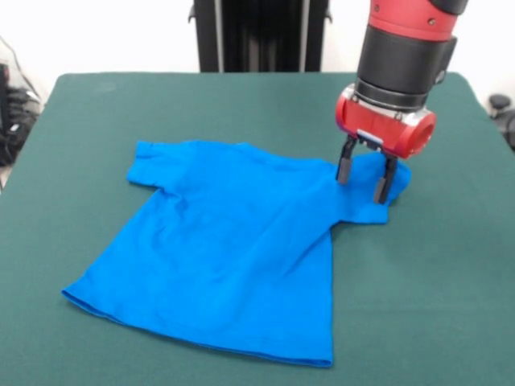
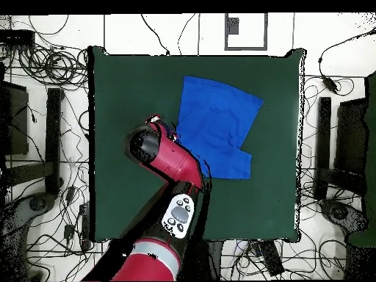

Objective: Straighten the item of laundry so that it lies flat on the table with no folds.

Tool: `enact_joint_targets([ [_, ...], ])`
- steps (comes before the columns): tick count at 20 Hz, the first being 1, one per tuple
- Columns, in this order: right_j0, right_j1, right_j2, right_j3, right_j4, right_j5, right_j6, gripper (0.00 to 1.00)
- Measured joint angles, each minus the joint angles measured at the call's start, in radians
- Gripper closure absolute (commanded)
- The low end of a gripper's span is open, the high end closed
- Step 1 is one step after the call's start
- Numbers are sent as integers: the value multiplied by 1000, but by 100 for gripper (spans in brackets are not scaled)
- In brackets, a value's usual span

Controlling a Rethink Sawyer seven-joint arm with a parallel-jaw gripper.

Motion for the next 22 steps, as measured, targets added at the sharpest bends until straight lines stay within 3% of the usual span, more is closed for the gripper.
enact_joint_targets([
  [22, -13, 10, 82, 32, 0, 0, 0, 0],
])
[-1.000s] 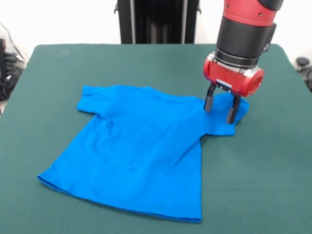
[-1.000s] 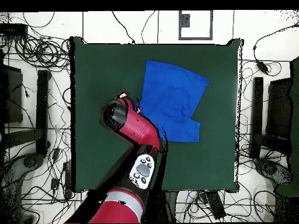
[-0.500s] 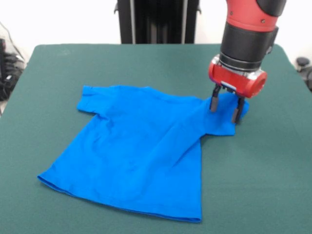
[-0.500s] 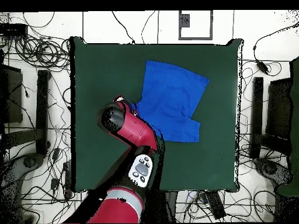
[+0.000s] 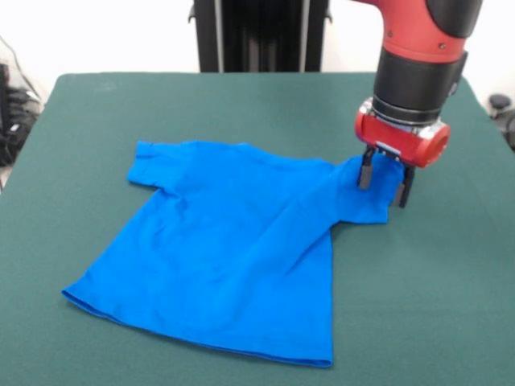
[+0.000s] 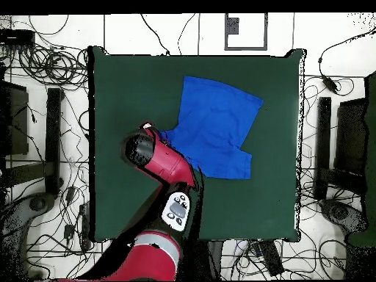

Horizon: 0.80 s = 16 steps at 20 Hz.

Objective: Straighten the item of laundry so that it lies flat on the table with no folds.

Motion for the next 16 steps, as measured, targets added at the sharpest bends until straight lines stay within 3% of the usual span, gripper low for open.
enact_joint_targets([
  [16, -59, 38, 36, -1, 1, -38, 0, 0],
])
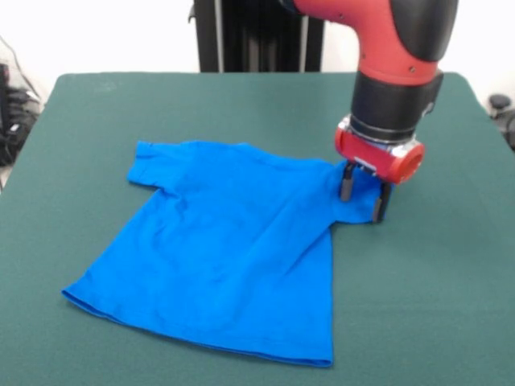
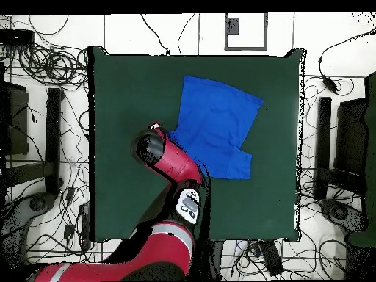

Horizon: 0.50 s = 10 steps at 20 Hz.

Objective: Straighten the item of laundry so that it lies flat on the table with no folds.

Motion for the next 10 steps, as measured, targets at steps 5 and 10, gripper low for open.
enact_joint_targets([
  [5, -10, 23, 5, -7, 0, -18, 0, 0],
  [10, -10, 24, 5, -9, 0, -18, 0, 0],
])
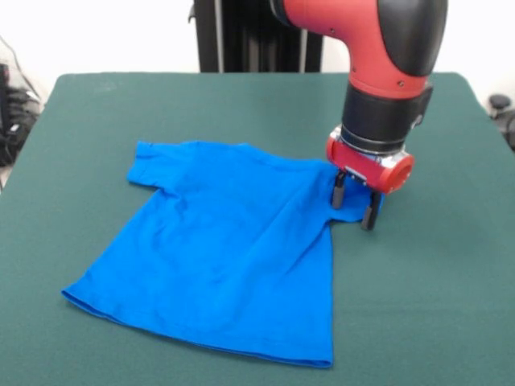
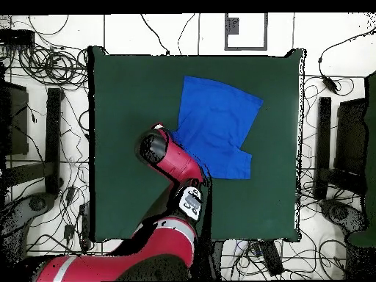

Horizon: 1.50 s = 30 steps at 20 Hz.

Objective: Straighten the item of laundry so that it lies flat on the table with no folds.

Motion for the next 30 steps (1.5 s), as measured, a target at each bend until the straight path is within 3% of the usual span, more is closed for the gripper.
enact_joint_targets([
  [12, 8, 4, -8, -4, 0, 0, 0, 0],
  [13, 17, 9, -18, -5, 0, 0, 0, 100],
  [30, 29, 17, -38, -7, 0, 0, 0, 100],
])
